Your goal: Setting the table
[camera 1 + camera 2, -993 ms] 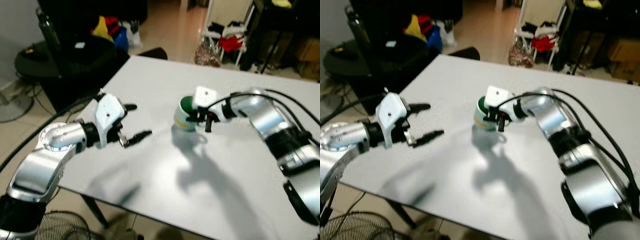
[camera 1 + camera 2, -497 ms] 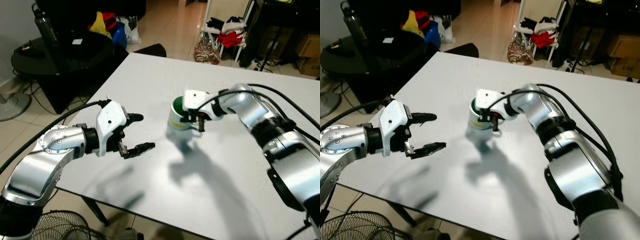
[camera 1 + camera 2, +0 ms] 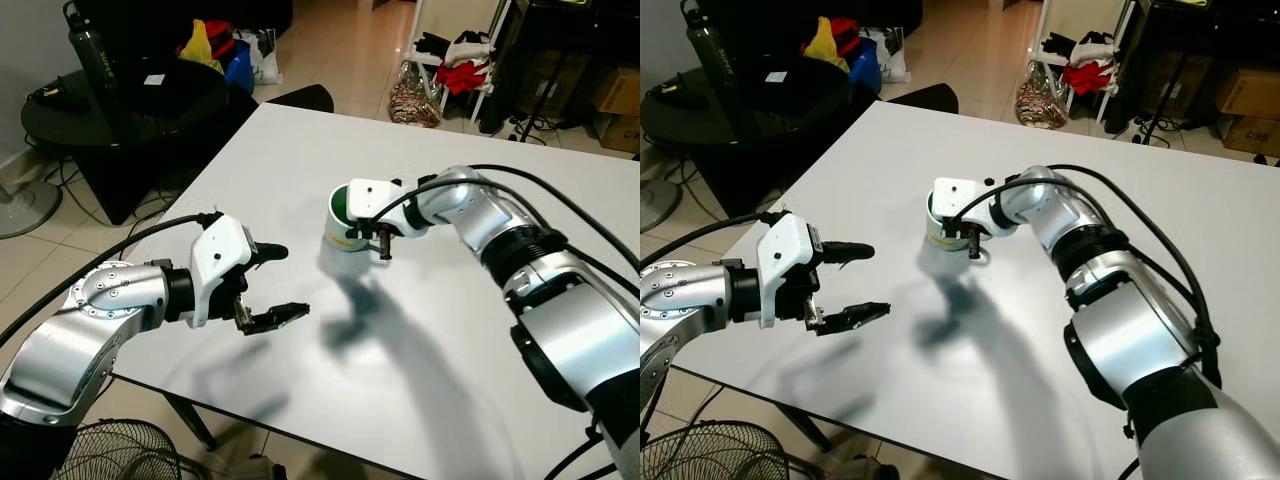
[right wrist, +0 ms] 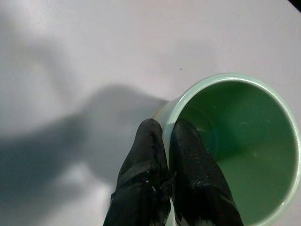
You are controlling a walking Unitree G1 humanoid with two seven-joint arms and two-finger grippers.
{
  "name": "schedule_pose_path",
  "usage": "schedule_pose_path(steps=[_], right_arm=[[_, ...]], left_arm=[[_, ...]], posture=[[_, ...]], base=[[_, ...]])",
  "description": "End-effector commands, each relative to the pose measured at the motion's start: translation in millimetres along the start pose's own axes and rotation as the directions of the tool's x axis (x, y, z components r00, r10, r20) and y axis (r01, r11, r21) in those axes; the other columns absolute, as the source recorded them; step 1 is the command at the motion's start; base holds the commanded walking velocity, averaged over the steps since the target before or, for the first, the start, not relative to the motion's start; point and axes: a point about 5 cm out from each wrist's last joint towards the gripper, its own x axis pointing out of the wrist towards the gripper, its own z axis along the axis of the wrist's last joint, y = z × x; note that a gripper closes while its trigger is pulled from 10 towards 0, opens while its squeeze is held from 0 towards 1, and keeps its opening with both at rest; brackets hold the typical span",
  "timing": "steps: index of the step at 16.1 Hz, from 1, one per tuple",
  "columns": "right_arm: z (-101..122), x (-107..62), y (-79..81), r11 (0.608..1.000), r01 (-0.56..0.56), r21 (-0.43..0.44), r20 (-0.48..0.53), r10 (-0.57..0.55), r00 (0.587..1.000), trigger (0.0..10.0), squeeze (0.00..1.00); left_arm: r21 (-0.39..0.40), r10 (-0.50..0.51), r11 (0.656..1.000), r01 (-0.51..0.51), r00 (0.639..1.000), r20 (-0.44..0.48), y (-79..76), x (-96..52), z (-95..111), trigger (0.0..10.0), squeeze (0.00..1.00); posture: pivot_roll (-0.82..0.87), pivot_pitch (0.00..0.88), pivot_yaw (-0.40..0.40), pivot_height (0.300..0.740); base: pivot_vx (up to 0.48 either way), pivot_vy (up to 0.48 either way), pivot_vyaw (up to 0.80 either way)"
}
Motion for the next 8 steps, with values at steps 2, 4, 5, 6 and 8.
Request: schedule_pose_path(steps=[2,4,5,6,8], right_arm=[[10.7,-5.3,-10.3,0.999,0.036,-0.032,0.023,-0.036,0.999,10.0,0.0],[10.5,-4.7,-10.8,0.998,0.052,-0.029,0.027,-0.051,0.998,10.0,0.16],[10.5,-4.7,-11.0,0.998,0.056,-0.023,0.029,-0.055,0.998,10.0,0.89],[10.7,-4.8,-11.3,0.998,0.057,-0.023,0.03,-0.056,0.998,10.0,1.0],[11.5,-5.5,-12.5,0.998,0.064,-0.024,0.034,-0.063,0.997,10.0,1.0]], left_arm=[[0.01,-0.013,1.0,0.013,1.0,-0.005,-3.4,-0.6,1.4,10.0,0.0],[0.008,-0.011,1.0,0.011,1.0,-0.006,-3.8,-1.3,1.4,10.0,0.0],[0.01,-0.009,1.0,0.009,1.0,-0.009,-3.2,-1.5,1.1,10.0,0.0],[0.011,-0.008,1.0,0.008,1.0,-0.01,-2.9,-1.6,1.1,10.0,0.0],[0.016,-0.006,1.0,0.006,1.0,-0.011,-1.9,-1.3,1.3,10.0,0.0]], posture=[[0.07,0.0,0.004,0.74],[0.07,0.0,0.004,0.74],[0.07,0.0,0.004,0.74],[0.07,0.0,0.004,0.74],[0.07,0.0,0.007,0.74]], base=[[0.0,0.0,0.0],[0.0,0.0,0.0],[0.0,0.0,0.0],[0.0,0.0,0.0],[0.0,0.0,0.0]])
